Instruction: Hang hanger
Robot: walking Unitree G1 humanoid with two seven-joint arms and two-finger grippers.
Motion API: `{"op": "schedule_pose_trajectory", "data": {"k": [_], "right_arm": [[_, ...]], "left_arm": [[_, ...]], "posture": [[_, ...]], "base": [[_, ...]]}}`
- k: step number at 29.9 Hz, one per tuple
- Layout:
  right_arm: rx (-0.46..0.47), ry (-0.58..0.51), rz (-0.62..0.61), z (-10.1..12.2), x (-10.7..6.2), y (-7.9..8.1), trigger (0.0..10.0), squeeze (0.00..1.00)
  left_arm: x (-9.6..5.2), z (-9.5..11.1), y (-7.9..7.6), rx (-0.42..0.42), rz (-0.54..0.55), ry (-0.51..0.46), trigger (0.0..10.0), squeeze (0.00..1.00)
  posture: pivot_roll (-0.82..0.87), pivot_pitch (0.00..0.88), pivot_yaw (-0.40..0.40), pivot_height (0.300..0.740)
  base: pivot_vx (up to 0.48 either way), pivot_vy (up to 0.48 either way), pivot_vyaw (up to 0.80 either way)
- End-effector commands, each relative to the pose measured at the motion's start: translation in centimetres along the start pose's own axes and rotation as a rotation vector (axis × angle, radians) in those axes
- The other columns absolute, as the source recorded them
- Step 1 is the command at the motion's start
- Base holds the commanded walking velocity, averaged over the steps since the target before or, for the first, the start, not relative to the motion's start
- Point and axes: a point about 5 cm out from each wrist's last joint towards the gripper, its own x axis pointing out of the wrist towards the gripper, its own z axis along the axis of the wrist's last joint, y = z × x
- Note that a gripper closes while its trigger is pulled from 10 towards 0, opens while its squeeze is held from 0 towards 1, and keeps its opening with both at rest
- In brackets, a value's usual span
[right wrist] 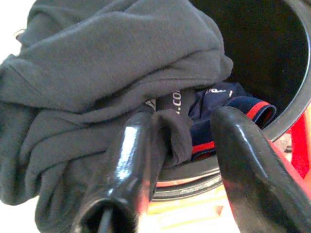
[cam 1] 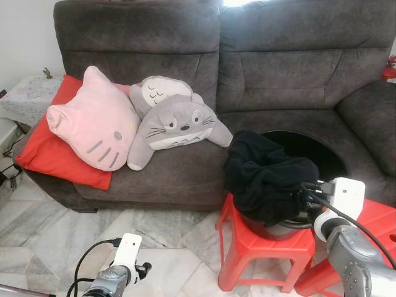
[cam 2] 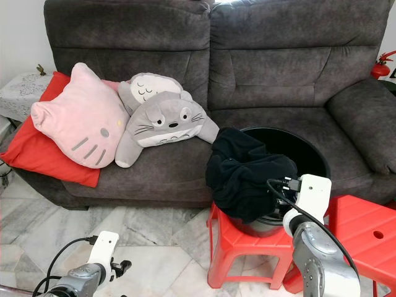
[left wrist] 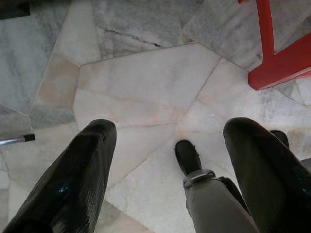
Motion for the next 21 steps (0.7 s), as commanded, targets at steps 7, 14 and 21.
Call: {"op": "schedule_pose_trajectory", "data": {"k": [7,14,21], "right_arm": [[0.011,-0.015,0.029,0.3,0.5,0.3,10.0,1.0],[0.029,0.007,0.012,-0.1,1.0,-0.1,10.0,1.0],[0.006,0.037,0.047,-0.4,2.0,0.3,10.0,0.0]], "left_arm": [[-0.1,-0.4,0.2,0.019,-0.002,0.021,10.0,0.0],[-0.1,-0.4,0.2,0.02,-0.003,0.022,10.0,0.0],[-0.1,-0.3,0.2,0.02,-0.002,0.021,10.0,0.0]], "posture": [[-0.17,0.0,0.037,0.74],[-0.17,0.0,0.037,0.74],[-0.16,0.0,0.038,0.74]], "base": [[0.0,0.0,0.0],[0.0,0.0,0.0],[0.0,0.0,0.0]]}}
